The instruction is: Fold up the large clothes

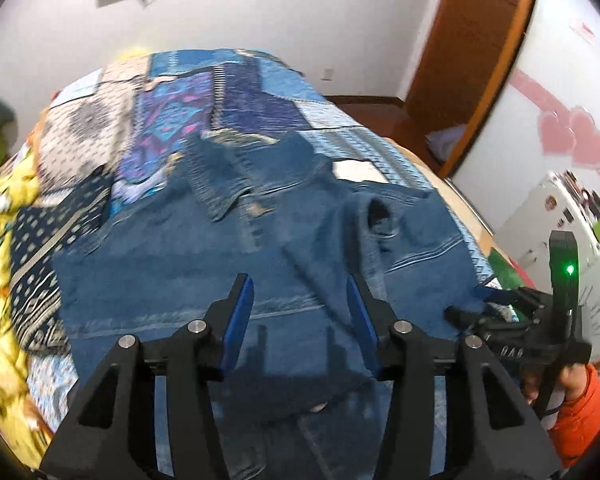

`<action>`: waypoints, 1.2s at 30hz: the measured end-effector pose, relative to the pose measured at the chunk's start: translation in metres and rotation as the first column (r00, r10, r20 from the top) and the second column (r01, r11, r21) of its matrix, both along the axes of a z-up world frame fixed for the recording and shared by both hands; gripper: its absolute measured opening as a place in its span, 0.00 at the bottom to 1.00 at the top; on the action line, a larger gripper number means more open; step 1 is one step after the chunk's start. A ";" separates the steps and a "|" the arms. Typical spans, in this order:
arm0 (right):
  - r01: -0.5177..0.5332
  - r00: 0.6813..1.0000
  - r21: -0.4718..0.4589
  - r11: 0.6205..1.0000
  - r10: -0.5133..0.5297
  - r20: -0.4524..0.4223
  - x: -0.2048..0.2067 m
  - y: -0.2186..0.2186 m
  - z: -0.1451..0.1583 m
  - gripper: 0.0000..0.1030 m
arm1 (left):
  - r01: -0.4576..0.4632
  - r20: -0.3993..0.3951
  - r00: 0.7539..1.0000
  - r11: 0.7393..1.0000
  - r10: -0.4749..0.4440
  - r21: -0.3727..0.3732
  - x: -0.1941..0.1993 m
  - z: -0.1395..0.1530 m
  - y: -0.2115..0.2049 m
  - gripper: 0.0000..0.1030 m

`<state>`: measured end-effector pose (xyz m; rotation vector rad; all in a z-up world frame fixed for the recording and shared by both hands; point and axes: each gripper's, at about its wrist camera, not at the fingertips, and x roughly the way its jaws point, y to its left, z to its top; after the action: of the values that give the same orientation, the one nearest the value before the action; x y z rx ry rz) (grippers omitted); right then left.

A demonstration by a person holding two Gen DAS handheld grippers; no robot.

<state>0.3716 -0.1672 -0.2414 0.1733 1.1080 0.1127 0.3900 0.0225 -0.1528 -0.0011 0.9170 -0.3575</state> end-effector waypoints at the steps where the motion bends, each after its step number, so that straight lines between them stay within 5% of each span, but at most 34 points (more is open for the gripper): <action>1: 0.000 1.000 0.008 1.000 0.000 0.007 -0.001 -0.001 0.000 0.74 | 0.019 -0.010 1.000 1.000 -0.019 0.008 0.006 -0.002 -0.010 0.46; 9: 0.006 1.000 0.078 0.997 -0.007 0.017 -0.006 -0.005 -0.007 0.76 | 0.088 -0.123 0.989 0.995 -0.081 0.054 0.049 -0.043 -0.063 0.47; 14: 0.008 1.000 0.117 0.993 -0.010 0.015 -0.005 -0.007 -0.012 0.76 | 0.057 -0.154 0.987 0.986 -0.032 0.158 0.078 -0.073 -0.076 0.46; 17: 0.010 1.000 0.142 0.990 -0.012 0.011 -0.004 -0.009 -0.013 0.76 | 0.035 -0.120 0.993 0.983 -0.013 0.182 0.088 -0.077 -0.076 0.23; 19: 0.011 1.000 0.152 0.988 -0.013 0.012 -0.004 -0.009 -0.014 0.76 | -0.003 -0.084 0.996 0.988 0.016 0.154 0.087 -0.072 -0.068 0.12; 26: 0.010 1.000 0.156 0.988 -0.013 0.016 -0.005 -0.010 -0.015 0.78 | -0.114 0.039 0.993 0.983 0.109 0.141 0.056 -0.039 -0.022 0.09; 32: 0.003 1.000 0.147 0.989 -0.006 0.023 -0.005 -0.007 -0.016 0.79 | -0.163 0.017 0.987 0.977 0.162 0.138 0.018 -0.046 0.026 0.11; 36: -0.004 1.000 0.126 0.992 0.001 0.023 -0.004 -0.003 -0.017 0.79 | -0.248 -0.056 0.966 0.966 0.252 0.065 -0.003 -0.070 0.068 0.23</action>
<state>0.3675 -0.1703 -0.2581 0.2828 1.0786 0.1870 0.3871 0.0904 -0.2224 -0.0757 0.9780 -0.0961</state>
